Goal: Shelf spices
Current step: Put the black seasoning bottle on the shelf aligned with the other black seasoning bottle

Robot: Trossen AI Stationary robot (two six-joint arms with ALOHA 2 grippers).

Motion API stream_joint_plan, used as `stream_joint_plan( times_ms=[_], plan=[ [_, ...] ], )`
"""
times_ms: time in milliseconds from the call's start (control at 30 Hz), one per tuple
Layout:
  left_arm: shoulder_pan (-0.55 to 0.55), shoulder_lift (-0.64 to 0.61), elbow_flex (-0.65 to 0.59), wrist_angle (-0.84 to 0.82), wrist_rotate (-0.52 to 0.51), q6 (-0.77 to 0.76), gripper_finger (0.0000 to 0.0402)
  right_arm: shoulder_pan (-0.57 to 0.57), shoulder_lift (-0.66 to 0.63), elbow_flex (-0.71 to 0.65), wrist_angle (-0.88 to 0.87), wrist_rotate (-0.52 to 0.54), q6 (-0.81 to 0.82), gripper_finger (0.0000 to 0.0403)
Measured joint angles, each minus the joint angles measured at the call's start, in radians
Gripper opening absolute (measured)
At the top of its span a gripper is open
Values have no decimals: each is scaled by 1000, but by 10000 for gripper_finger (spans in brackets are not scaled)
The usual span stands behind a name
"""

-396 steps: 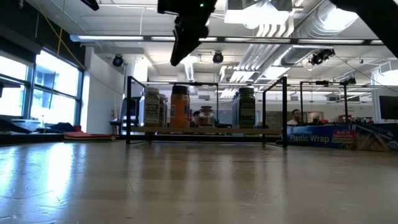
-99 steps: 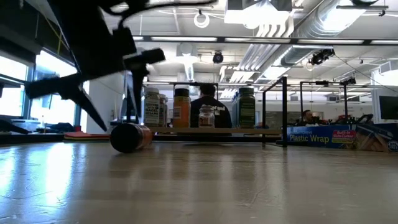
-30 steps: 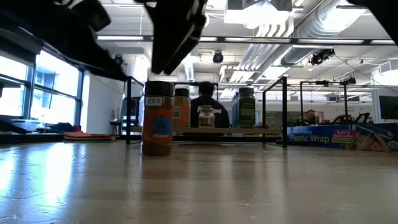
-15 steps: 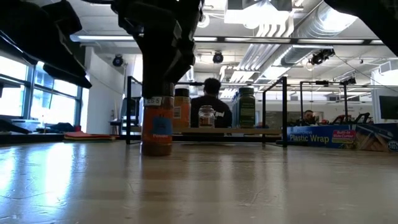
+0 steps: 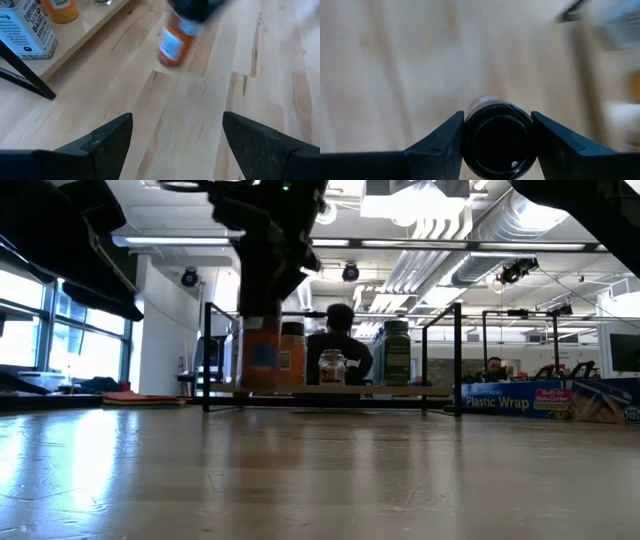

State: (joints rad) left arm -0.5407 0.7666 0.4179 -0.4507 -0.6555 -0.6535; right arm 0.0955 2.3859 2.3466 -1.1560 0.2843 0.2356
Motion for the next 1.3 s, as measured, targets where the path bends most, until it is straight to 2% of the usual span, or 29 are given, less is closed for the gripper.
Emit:
stream_joint_plan(
  times_ms=[400, 1000, 1300],
  plan=[
    [-24, 2, 0, 18, -52, -1, 305, -194, -2, 7, -10, 67, 4, 184],
    [-24, 4, 0, 34, -57, 2, 305, -243, -37, 9, 30, 100, -19, 184],
    [-24, 4, 0, 36, -57, 2, 305, -292, -30, 6, 39, 49, 17, 190]
  ],
)
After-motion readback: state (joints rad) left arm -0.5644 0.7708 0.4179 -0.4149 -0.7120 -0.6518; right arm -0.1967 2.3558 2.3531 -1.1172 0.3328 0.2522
